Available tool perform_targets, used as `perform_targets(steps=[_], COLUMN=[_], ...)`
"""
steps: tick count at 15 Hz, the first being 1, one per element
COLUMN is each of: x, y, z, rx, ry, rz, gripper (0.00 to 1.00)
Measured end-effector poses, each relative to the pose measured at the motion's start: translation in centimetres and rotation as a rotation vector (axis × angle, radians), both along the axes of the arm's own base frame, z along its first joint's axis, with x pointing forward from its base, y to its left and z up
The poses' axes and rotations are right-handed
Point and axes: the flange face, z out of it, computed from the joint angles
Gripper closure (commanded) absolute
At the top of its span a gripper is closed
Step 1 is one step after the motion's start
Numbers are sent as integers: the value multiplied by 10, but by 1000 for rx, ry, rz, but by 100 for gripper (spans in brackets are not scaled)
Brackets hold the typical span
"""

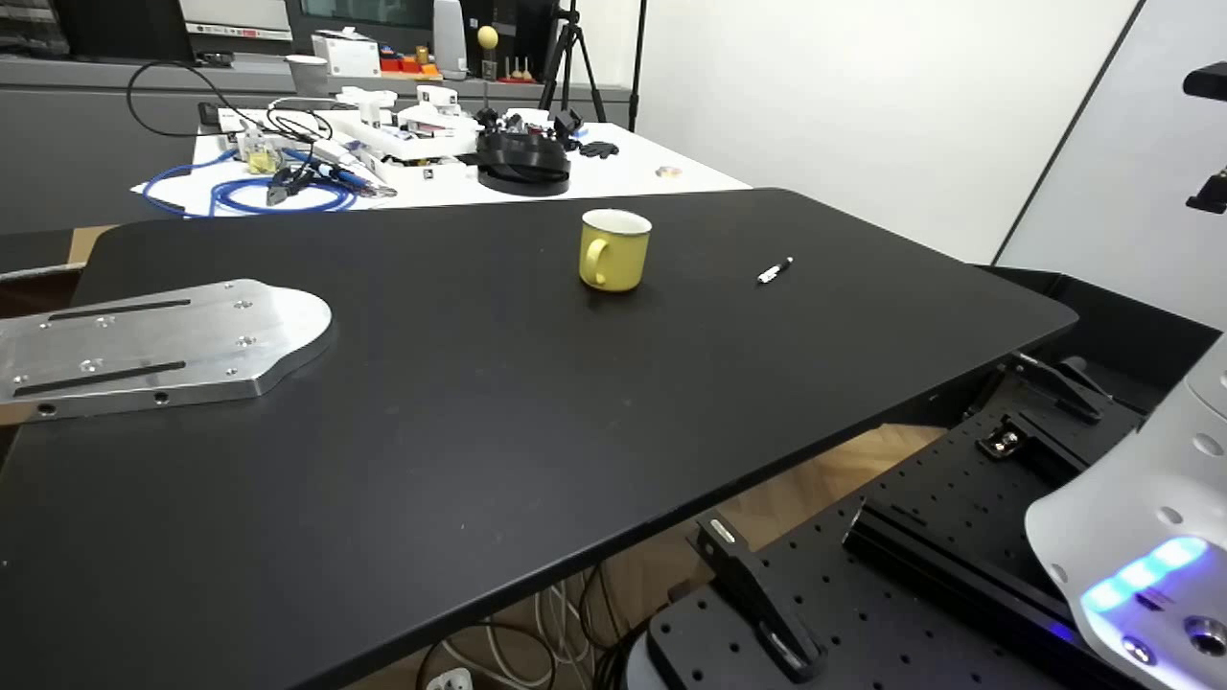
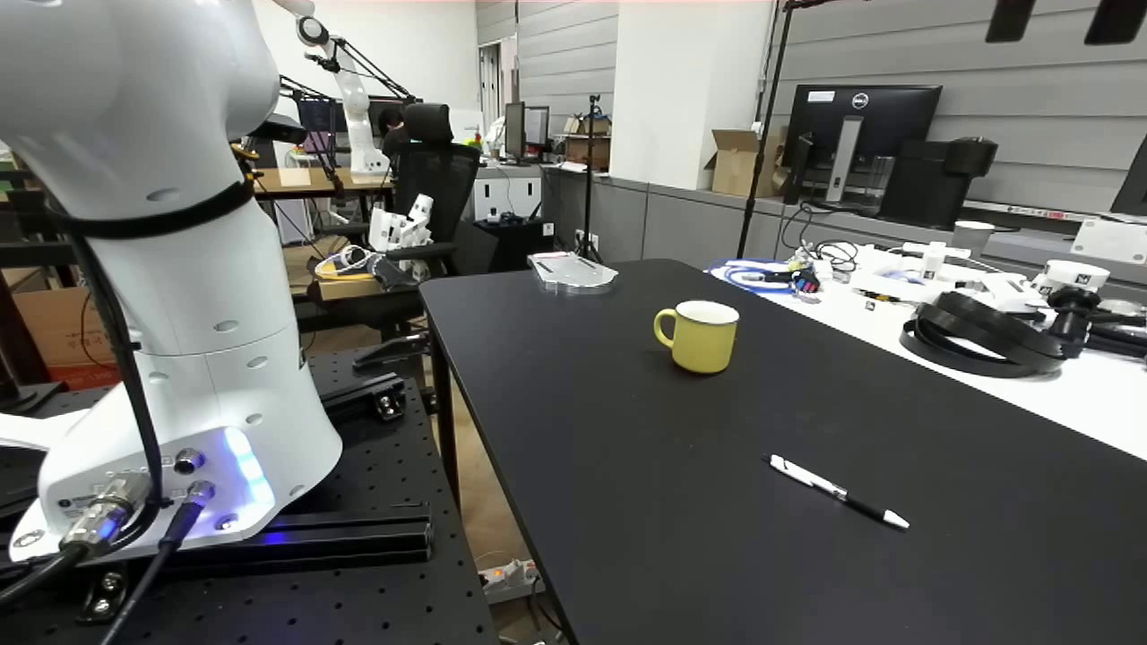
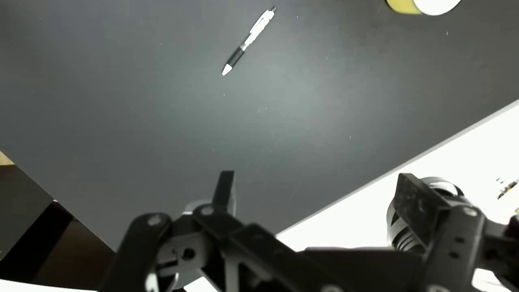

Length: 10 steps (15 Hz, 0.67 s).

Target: Put the pen in the cup

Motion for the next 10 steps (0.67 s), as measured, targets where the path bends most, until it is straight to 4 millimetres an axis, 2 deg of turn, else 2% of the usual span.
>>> perform_targets(steps=[2,4,7,10], x=[17,37,64,80], y=[-13,-16,-12,-3], z=[-25,-50,-86,-125], rx=[0,-10,-20,-25], ry=[-23,-40,-50,-20], rz=[-94,-189,-335,-476], gripper=[0,0,0,0])
